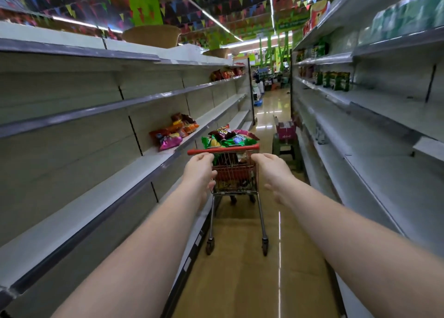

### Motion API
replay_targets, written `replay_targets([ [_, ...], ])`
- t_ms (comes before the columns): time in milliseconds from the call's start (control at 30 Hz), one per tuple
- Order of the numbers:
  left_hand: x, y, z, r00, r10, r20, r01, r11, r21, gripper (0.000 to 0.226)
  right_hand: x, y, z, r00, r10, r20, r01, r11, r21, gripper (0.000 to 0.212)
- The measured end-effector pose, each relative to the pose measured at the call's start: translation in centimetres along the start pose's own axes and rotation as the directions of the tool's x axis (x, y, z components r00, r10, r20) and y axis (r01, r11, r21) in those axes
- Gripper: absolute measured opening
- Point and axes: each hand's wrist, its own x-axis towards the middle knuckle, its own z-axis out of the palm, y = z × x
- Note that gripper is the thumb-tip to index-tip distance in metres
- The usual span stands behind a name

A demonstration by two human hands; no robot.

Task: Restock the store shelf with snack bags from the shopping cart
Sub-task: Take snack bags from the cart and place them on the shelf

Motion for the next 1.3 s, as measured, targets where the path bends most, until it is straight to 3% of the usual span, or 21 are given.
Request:
replay_targets([
  [433,17.7,-1.6,8.6,0.996,-0.063,-0.067,0.064,0.998,0.008,0.038,19.7,0.5,0.0,0.991,0.072,0.114,-0.067,0.997,-0.048,0.044],
  [833,41.9,-3.1,13.3,0.996,-0.094,-0.002,0.094,0.995,-0.016,0.036,42.0,0.6,4.4,0.999,0.048,-0.002,-0.048,0.993,-0.105,0.045],
  [1133,54.5,-3.9,20.1,0.988,-0.155,0.025,0.154,0.988,0.027,0.034,55.8,2.4,4.4,0.993,0.116,0.000,-0.116,0.986,-0.124,0.047],
  [1300,60.0,-5.0,24.1,0.984,-0.172,-0.040,0.173,0.985,0.018,0.036,63.8,3.4,3.5,0.989,0.117,0.087,-0.105,0.986,-0.130,0.045],
])
